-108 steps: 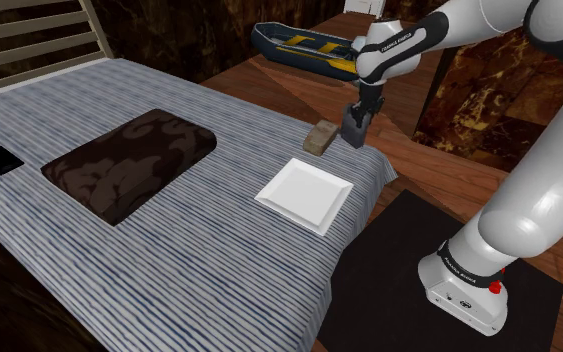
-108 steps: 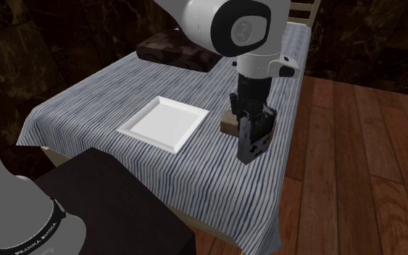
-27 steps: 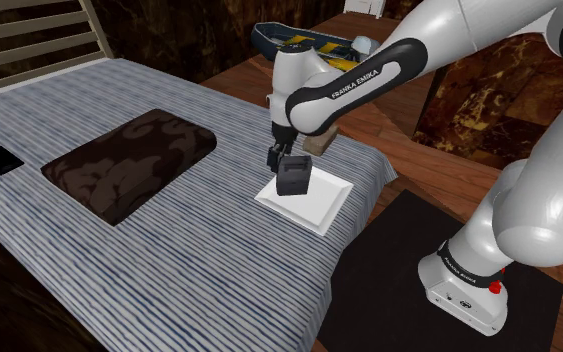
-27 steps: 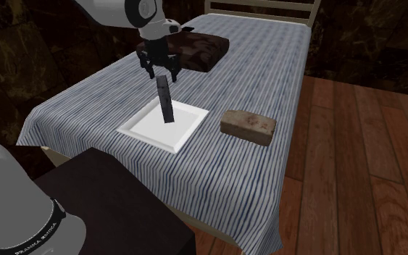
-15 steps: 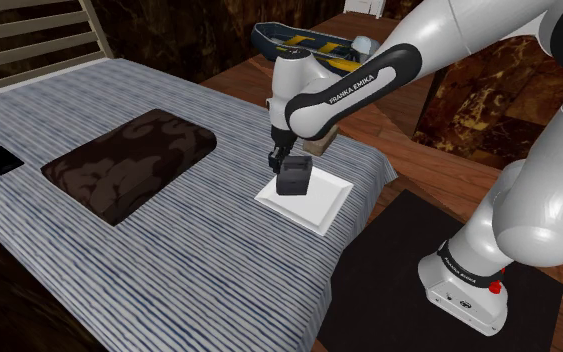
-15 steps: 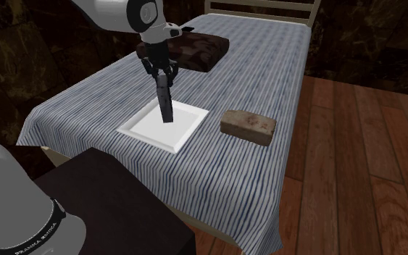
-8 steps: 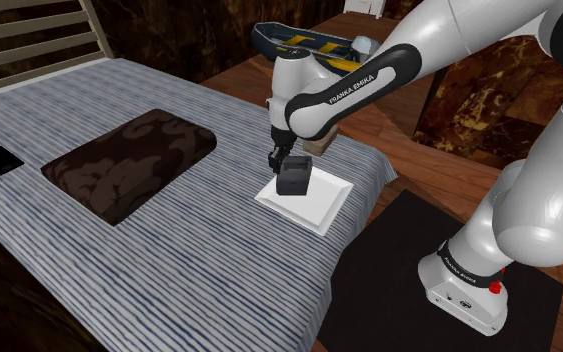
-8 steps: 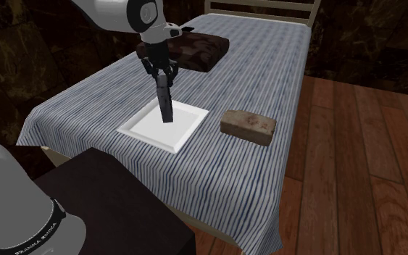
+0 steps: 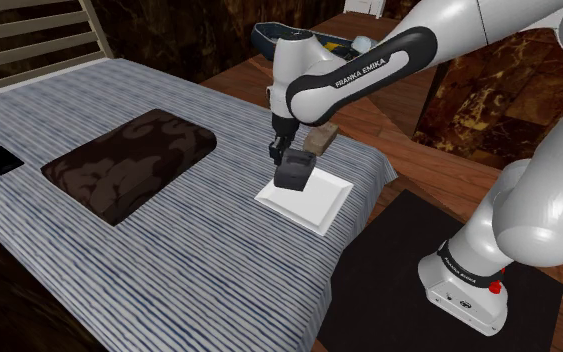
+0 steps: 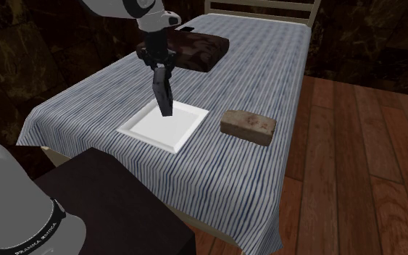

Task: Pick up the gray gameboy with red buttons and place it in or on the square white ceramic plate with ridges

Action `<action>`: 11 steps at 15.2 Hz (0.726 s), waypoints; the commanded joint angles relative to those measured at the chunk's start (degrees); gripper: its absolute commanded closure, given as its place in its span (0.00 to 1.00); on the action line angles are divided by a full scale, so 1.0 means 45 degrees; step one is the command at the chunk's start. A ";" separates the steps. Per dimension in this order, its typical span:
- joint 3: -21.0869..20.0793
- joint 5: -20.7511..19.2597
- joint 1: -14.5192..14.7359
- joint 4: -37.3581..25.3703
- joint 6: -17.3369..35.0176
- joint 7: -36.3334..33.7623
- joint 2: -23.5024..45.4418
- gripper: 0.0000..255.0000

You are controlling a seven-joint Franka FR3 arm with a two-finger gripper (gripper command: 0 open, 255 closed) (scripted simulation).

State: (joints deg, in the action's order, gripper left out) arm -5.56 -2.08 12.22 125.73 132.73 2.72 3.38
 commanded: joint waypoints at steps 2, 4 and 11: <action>-0.0003 0.0046 -0.0003 -0.0268 -0.0508 0.0040 -0.0244 1.00; -0.0004 0.0076 -0.0004 -0.0431 -0.0838 0.0066 -0.0413 1.00; 0.0086 0.0248 -0.0092 -0.0493 -0.2084 0.0363 -0.1607 1.00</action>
State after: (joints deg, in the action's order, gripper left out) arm -5.30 -1.09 11.92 123.23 124.05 4.01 -2.82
